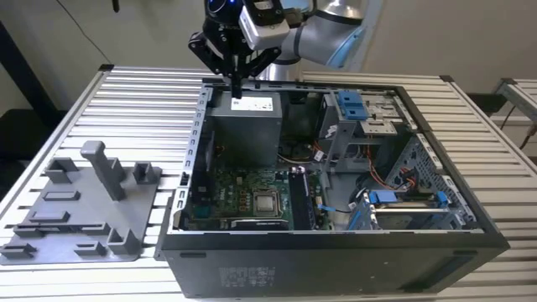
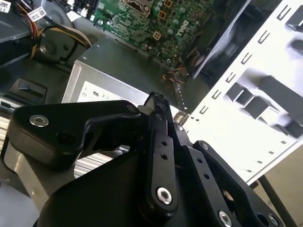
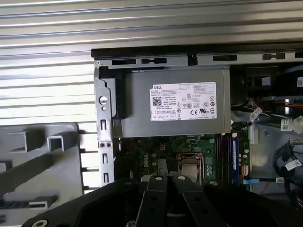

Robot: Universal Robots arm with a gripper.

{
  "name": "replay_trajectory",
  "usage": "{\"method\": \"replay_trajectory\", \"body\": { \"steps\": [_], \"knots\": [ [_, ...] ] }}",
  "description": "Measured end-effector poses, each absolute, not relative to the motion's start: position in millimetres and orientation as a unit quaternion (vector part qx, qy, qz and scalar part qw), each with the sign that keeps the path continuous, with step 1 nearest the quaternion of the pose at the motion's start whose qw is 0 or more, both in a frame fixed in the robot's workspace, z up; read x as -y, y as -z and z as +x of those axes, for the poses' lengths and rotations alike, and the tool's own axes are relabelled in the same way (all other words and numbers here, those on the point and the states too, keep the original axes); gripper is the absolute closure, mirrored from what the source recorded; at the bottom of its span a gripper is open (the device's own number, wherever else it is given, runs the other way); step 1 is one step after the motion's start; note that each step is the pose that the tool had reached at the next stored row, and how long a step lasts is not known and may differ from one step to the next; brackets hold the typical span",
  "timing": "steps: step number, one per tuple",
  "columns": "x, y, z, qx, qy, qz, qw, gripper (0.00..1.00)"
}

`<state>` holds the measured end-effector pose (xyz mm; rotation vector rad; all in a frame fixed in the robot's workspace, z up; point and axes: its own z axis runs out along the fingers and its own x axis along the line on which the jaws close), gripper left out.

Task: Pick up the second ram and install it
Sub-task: 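Reach for the second ram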

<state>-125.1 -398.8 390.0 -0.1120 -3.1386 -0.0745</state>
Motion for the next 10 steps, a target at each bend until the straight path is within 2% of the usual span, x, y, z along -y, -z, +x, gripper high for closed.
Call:
{"method": "replay_trajectory", "body": {
  "steps": [10],
  "knots": [
    [398.8, -388.8, -125.1, 0.999, 0.023, -0.036, 0.008, 0.89]
  ]
}}
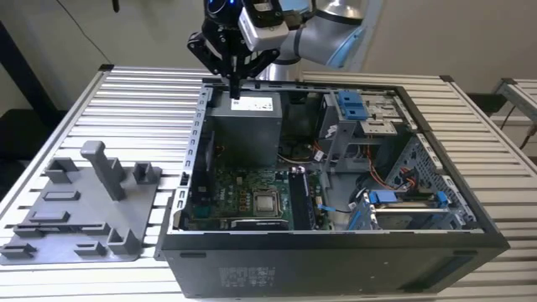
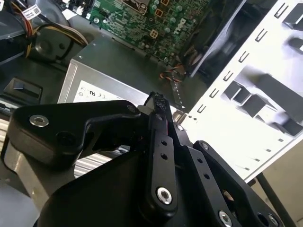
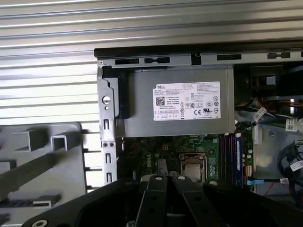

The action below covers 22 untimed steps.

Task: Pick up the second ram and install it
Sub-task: 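Reach for the second ram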

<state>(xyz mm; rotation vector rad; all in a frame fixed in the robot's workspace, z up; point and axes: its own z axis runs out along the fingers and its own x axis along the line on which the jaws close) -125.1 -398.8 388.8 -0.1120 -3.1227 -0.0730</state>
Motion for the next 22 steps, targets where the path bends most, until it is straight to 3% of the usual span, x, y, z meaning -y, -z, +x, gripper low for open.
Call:
{"method": "replay_trajectory", "body": {
  "steps": [22],
  "knots": [
    [398.7, -387.2, -129.2, 0.999, 0.023, -0.036, 0.015, 0.89]
  ]
}}
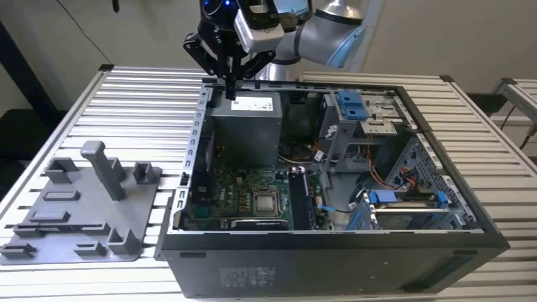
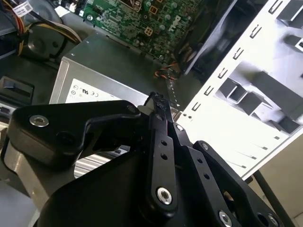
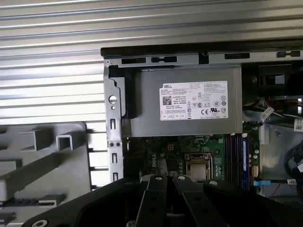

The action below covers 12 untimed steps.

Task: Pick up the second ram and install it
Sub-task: 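Reach for the second ram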

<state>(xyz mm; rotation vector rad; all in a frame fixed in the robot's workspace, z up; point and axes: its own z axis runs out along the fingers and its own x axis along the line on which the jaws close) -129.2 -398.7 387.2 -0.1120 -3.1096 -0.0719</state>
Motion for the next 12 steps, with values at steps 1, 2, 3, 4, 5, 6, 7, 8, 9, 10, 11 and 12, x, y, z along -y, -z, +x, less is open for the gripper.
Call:
{"method": "replay_trajectory", "body": {
  "steps": [1, 2, 3, 4, 5, 6, 7, 8, 9, 10, 11, 12],
  "knots": [
    [398.7, -387.2, -129.4, 0.999, 0.023, -0.036, 0.015, 0.89],
    [398.7, -387.2, -129.5, 0.999, 0.023, -0.036, 0.015, 0.89],
    [398.8, -387.2, -129.9, 0.999, 0.023, -0.036, 0.015, 0.89],
    [398.8, -387.2, -131.2, 0.999, 0.023, -0.036, 0.015, 0.89],
    [398.8, -387.2, -132.9, 0.999, 0.023, -0.036, 0.015, 0.89],
    [398.7, -387.2, -134.4, 0.999, 0.023, -0.036, 0.015, 0.89],
    [398.7, -387.2, -135.7, 0.999, 0.023, -0.036, 0.015, 0.89],
    [398.8, -387.2, -137.2, 0.999, 0.023, -0.036, 0.015, 0.89],
    [398.8, -387.2, -138.9, 0.999, 0.023, -0.036, 0.015, 0.89],
    [398.7, -387.2, -141.1, 0.999, 0.023, -0.036, 0.015, 0.89],
    [398.7, -387.2, -143.2, 0.999, 0.023, -0.036, 0.015, 0.89],
    [398.6, -387.2, -145.4, 0.999, 0.023, -0.036, 0.015, 0.89]
  ]
}}
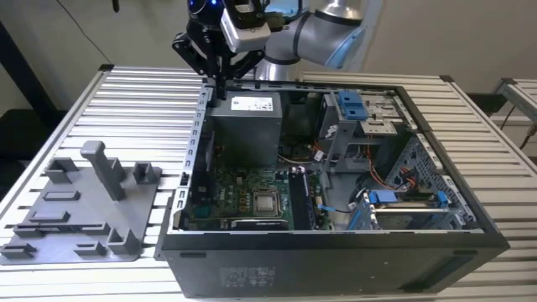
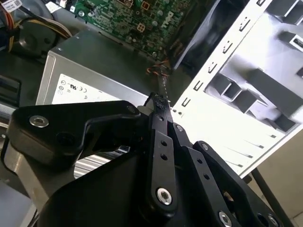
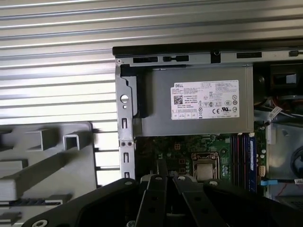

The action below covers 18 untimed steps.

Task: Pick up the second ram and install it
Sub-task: 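Reach for the second ram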

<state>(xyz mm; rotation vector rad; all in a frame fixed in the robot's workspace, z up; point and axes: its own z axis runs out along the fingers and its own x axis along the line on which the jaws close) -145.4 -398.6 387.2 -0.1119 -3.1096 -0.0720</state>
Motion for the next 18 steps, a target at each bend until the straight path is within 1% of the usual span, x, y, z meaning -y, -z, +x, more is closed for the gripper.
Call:
{"method": "replay_trajectory", "body": {
  "steps": [18],
  "knots": [
    [398.2, -387.1, -181.5, 0.999, 0.023, -0.035, 0.015, 0.89]
  ]
}}
